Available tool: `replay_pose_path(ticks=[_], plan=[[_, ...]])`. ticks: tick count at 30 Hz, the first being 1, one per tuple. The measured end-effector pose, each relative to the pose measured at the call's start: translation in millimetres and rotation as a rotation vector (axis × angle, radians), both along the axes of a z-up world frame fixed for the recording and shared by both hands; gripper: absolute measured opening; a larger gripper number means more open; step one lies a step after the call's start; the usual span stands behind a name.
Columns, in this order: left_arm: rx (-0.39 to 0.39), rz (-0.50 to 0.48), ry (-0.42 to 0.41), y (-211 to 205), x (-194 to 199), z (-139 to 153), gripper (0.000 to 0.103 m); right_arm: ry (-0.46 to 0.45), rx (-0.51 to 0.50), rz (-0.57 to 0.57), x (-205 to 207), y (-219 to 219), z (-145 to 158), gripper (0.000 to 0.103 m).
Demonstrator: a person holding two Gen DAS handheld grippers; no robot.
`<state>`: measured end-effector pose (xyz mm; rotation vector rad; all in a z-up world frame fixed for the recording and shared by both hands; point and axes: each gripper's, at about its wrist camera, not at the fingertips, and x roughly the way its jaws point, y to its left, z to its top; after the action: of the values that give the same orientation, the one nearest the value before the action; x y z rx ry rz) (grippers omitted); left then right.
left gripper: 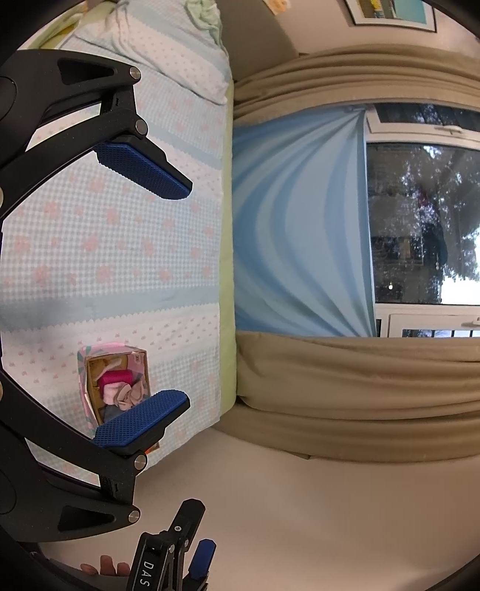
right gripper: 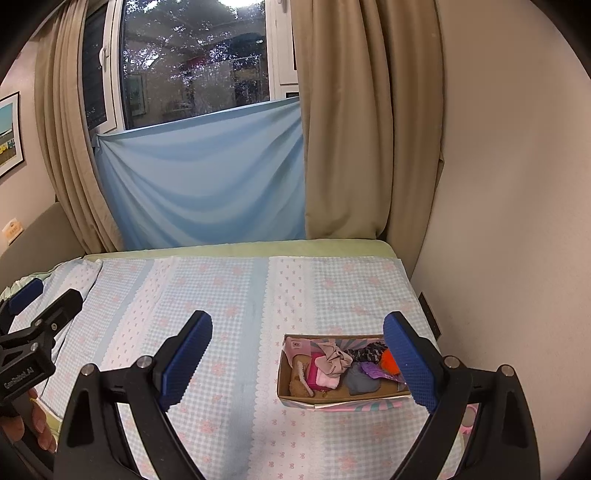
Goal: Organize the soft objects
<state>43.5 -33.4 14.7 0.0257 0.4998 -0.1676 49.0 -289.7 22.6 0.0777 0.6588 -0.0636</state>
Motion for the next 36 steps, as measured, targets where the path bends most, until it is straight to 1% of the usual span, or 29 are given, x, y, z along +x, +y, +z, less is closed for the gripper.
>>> replay_pose_path(ticks=[27,29,33,36], plan=[[0.001,-0.005,0.01,0,10,-1,0.103,0.013,-0.003,-0.006,4,2,-1,0.092],[0.01,0.001,0.006,1,11,0,0.103,0.012,-0.004,-0.005,4,3,0,0.092],[0.056,0.042,-0.021,3,11,2,0.103,0.011,-0.006,-0.001,7,3,3,0.092],[0.049,0.047,-0.019,6,13,0,0.103,0.018,-0.002,-0.002,13,3,1,0.092]])
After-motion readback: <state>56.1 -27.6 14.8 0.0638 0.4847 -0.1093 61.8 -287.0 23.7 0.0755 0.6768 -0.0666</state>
